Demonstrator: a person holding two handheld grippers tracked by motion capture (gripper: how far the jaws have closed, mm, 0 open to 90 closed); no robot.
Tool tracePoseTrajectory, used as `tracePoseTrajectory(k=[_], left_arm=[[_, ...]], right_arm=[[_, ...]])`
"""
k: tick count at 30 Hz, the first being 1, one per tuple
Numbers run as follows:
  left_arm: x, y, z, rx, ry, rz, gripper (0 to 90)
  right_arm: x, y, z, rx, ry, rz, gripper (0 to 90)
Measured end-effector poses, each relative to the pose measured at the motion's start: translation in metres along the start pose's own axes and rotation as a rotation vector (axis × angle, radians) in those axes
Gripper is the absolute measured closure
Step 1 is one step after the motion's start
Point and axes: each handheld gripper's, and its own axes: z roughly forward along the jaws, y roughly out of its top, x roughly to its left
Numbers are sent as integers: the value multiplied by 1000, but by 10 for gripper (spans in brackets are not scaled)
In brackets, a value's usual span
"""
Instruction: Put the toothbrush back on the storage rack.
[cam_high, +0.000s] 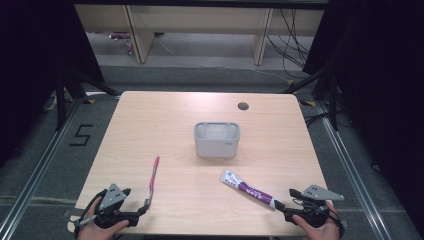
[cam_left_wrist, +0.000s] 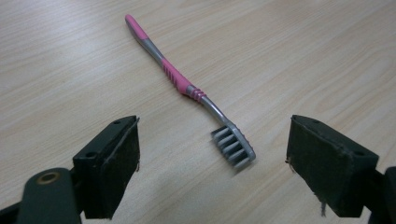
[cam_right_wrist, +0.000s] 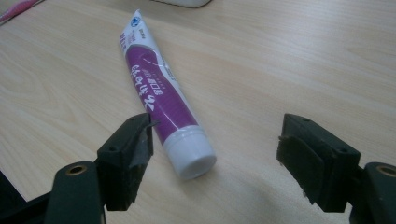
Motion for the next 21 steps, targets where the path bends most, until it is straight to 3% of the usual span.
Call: tracePoseTrajectory(k=[2, 3, 9, 12, 13, 14, 15, 18, 21], left_arm=[[0, 0, 0, 0, 0, 0, 170], [2, 0, -2, 25, 1, 26, 170], [2, 0, -2, 27, 2, 28, 171], [2, 0, -2, 28, 5, 26, 171], [2, 0, -2, 26, 3, 27, 171], [2, 0, -2, 28, 1, 27, 171], [2, 0, -2, 24, 2, 24, 172], [2, 0, -2, 27, 2, 29, 173], [0, 0, -1, 2, 4, -10, 191]], right_arm=[[-3, 0, 1, -7, 10, -29, 268], [-3, 0, 0, -6, 3, -19, 268], [-3, 0, 1, -4, -1, -20, 268], [-1, 0, 1, 2, -1, 4, 268], [-3, 0, 1, -2, -10, -28, 268], [-3, 0, 1, -3, -11, -29, 268], [-1, 0, 1, 5, -4, 6, 268], [-1, 0, 1, 0, -2, 5, 268], [-1, 0, 1, -6, -7, -3, 268]])
